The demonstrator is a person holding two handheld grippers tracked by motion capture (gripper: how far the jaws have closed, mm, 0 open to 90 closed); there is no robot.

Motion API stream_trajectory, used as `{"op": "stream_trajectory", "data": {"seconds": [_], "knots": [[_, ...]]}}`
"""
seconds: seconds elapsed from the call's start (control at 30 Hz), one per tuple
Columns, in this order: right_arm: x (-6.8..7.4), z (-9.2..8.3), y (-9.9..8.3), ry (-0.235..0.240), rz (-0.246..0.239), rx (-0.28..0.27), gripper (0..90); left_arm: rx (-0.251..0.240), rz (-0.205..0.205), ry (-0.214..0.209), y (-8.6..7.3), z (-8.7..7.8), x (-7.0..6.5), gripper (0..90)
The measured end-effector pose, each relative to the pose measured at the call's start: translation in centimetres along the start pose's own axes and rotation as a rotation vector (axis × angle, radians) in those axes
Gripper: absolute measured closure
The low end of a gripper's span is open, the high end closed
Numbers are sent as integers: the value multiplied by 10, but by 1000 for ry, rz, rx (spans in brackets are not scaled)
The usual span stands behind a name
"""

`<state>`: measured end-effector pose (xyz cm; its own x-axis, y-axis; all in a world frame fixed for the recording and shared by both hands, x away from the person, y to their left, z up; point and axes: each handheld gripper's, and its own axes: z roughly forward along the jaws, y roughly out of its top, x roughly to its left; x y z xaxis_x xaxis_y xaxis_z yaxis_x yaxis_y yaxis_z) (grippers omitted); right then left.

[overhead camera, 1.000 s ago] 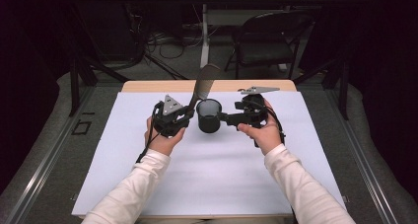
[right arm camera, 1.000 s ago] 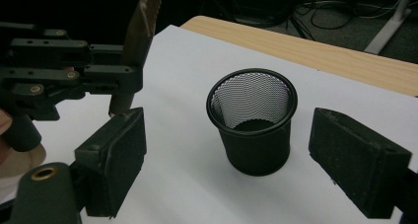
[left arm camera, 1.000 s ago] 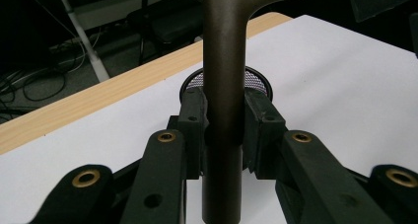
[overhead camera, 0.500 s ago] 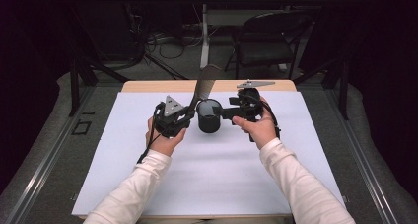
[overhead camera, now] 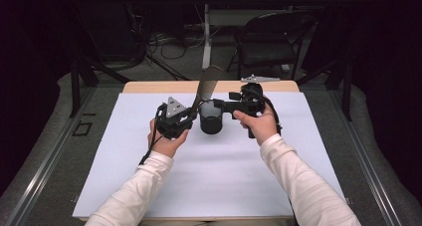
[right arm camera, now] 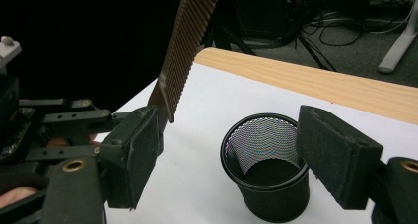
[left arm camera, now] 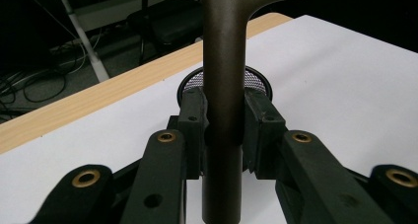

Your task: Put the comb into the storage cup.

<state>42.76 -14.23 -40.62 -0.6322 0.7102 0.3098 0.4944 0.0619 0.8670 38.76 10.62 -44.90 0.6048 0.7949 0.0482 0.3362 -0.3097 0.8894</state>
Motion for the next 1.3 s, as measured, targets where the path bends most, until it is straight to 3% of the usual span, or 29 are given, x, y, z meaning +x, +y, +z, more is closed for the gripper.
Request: {"op": "stream_trajectory", "data": {"seconds": [0.27,0.33,0.47,0.57,1.3], "knots": [[-1,0,5,1,24,-16,250,-6,-2,1,0,0,-1,727],[-2,1,6,14,51,-24,253,-7,-3,1,0,1,-1,727],[-4,0,8,34,105,-75,278,-8,-4,1,0,1,-1,727],[-5,0,9,40,116,-104,306,-9,-4,0,0,1,-1,727],[-5,4,19,54,164,-77,324,-15,-7,-7,0,2,-4,727]]}}
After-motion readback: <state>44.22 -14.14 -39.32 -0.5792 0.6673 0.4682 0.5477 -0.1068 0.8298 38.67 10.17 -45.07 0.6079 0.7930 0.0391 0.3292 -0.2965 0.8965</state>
